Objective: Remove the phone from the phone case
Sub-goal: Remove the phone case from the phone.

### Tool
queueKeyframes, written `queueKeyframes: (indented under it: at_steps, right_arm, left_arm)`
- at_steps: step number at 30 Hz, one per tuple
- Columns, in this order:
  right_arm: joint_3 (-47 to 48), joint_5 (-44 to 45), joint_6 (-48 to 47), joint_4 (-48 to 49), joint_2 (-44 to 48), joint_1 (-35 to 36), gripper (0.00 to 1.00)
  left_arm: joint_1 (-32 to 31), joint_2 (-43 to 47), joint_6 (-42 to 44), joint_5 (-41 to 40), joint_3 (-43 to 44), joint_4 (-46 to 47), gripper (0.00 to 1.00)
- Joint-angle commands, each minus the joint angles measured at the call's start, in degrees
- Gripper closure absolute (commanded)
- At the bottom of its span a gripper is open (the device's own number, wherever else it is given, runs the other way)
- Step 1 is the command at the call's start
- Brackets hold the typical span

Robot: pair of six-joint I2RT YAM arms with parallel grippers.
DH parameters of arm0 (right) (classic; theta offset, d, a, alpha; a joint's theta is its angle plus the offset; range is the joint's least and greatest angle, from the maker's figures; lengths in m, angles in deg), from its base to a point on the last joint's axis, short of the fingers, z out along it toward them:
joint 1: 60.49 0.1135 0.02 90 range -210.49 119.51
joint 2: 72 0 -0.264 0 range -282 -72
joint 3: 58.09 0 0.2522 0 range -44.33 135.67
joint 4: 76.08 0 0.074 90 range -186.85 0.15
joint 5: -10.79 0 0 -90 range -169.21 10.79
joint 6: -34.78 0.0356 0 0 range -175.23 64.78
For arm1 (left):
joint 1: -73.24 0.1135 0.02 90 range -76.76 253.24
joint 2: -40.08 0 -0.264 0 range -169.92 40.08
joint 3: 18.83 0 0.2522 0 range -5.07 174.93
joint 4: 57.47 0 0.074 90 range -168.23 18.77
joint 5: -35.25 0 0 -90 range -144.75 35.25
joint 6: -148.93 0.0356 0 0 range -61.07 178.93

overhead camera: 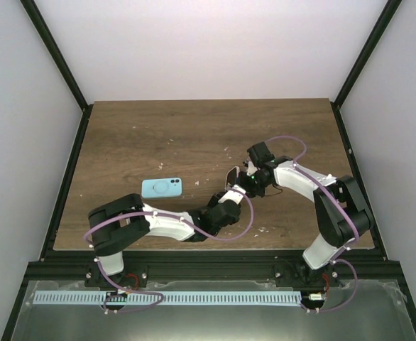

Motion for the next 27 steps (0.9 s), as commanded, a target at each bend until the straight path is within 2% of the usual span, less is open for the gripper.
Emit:
queueKeyframes:
  at_steps: [1,13,15,20,27]
  right_arm:
    - [1.78,-1.84,-0.58,0.56,0.61,-0.13,0.99]
    - [1.49,-6.47,-2.35,-1.88,2.90,-1.06,0.99]
    - [1.39,-7.29,-2.33,-1.56,2.76,-1.06,0.99]
    - [1.47,-7.70,-2.36,-1.34,2.29,-1.06,0.99]
    - [1.21,-8.18,-2.36,-1.06,2.27,-1.25,0.99]
  left_arm:
    - [0.56,-1.38,-1.38,-4.64,0.83,-2.58,0.62]
    - [3.38,1.72,4.58,-2.26,-0.62,-4.14,0.74]
    - [3.76,1.41,5.93,-3.05,-0.59,-4.67,0.72]
    - [3.98,-0.54,8.24,-5.75,1.14,-6.73,0.59]
    - [3.15,-2.17,15.53,-9.90,2.36,-4.93,0.72]
